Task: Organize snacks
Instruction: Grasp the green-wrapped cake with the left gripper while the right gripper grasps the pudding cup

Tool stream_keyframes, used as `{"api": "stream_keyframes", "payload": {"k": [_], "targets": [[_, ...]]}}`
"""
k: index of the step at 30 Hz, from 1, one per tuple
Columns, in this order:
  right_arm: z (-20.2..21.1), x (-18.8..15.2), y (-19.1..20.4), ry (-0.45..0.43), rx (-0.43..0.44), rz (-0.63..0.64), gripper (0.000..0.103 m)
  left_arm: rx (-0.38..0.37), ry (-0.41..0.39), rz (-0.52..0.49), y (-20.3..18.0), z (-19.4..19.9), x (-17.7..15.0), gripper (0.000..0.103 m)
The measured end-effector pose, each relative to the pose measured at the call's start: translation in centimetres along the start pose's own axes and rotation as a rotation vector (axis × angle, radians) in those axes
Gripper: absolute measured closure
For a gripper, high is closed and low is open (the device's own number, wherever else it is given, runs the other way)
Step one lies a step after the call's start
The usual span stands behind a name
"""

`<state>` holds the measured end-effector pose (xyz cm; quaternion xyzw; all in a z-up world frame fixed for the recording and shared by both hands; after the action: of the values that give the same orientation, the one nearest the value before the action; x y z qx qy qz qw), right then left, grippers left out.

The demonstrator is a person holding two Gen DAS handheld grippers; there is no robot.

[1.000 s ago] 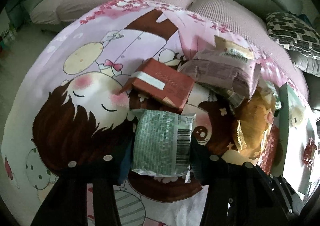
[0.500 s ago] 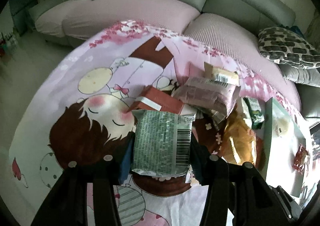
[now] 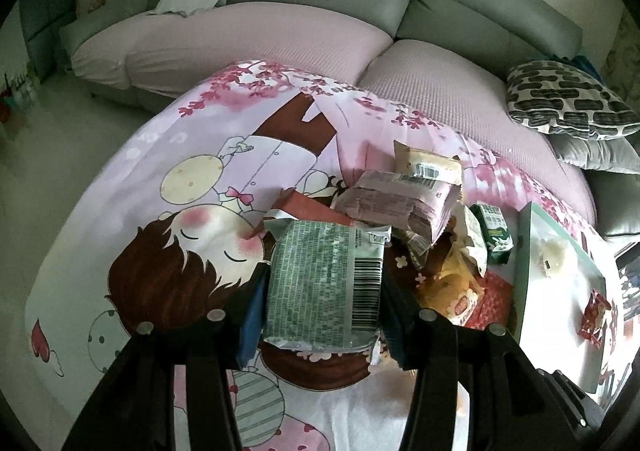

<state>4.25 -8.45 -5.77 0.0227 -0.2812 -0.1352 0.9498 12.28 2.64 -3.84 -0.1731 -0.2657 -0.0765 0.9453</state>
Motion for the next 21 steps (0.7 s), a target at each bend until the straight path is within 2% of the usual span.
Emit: {"api": "stream_keyframes", "payload": {"k": [7,14,21], "targets": [[-1.3,-1.3,0.1,0.080,0.010,0.026,0.064,0.009,0.030,-0.015,-0.1,-0.6,-0.6,0.051],[-2.0,-3.8,-0.8,0.179,-0.044,0.042,0.064,0.001,0.105,-0.036,-0.5,-1.6,-3.3,0.051],[-1.0,-4.8,-0.9,0.200,-0.066,0.088,0.063,0.013,0.122,-0.040,0.4,-1.1,-4.8,0.051]]}}
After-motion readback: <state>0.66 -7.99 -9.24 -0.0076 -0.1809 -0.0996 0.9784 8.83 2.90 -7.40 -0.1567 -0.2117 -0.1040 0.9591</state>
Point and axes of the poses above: each gripper's, at about its wrist camera, not at the fingertips, and z roughly against the way its jaws point, y to its left, x to its top, the point moved 8 cm from there along -z, roughly the way its jaws point, and after that the axes turned 11 degrees about -x, right-handed, at the moved point
